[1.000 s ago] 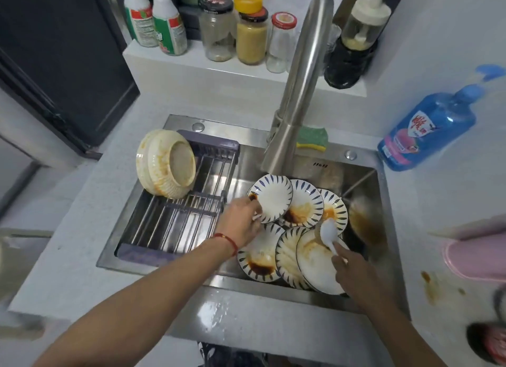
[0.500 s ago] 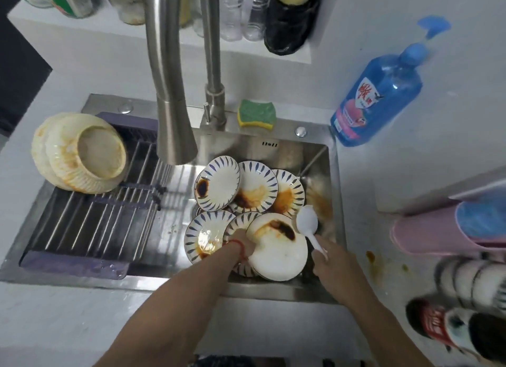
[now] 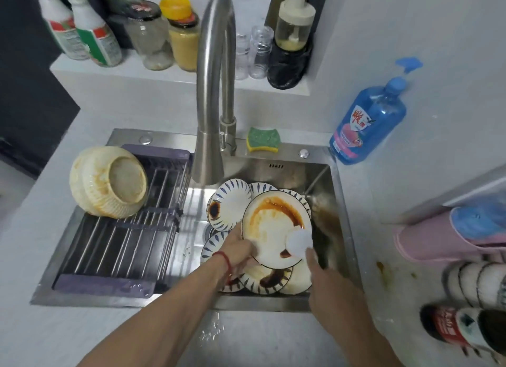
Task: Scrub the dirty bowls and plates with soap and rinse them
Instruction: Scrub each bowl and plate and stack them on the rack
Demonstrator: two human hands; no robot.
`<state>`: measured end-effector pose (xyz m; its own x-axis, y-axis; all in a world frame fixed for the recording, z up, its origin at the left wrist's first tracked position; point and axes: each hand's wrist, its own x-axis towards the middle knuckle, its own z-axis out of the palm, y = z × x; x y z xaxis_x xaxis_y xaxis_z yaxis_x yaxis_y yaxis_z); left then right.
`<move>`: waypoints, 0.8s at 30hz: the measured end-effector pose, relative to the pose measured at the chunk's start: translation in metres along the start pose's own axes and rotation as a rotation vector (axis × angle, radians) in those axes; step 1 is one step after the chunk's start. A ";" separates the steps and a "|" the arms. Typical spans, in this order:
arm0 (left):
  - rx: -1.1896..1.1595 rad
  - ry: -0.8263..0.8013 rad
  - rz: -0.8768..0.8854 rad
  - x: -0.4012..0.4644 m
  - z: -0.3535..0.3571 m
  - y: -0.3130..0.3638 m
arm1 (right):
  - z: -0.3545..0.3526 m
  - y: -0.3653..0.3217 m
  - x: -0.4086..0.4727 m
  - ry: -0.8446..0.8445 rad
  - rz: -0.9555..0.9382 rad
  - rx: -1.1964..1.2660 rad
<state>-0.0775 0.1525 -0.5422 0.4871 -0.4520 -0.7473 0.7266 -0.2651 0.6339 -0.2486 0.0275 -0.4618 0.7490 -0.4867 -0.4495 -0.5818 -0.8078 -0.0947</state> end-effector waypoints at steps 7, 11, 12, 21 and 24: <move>-0.147 -0.220 0.026 -0.032 -0.012 0.022 | -0.022 -0.043 0.035 0.095 0.019 -0.126; -0.147 -0.317 0.002 -0.034 -0.025 0.024 | -0.045 -0.084 0.058 0.042 -0.071 -0.024; -0.156 -0.324 -0.005 -0.034 -0.029 0.027 | -0.045 -0.094 0.053 0.035 -0.125 -0.005; -0.106 -0.467 -0.020 -0.047 -0.044 0.041 | -0.056 -0.083 0.032 0.119 -0.163 -0.083; -0.141 -0.543 -0.045 -0.049 -0.048 0.044 | -0.042 -0.088 0.021 0.055 -0.302 -0.047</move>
<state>-0.0459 0.2042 -0.4878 0.1614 -0.8263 -0.5396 0.8168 -0.1950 0.5429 -0.1684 0.0738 -0.4256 0.9026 -0.2383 -0.3585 -0.3159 -0.9325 -0.1753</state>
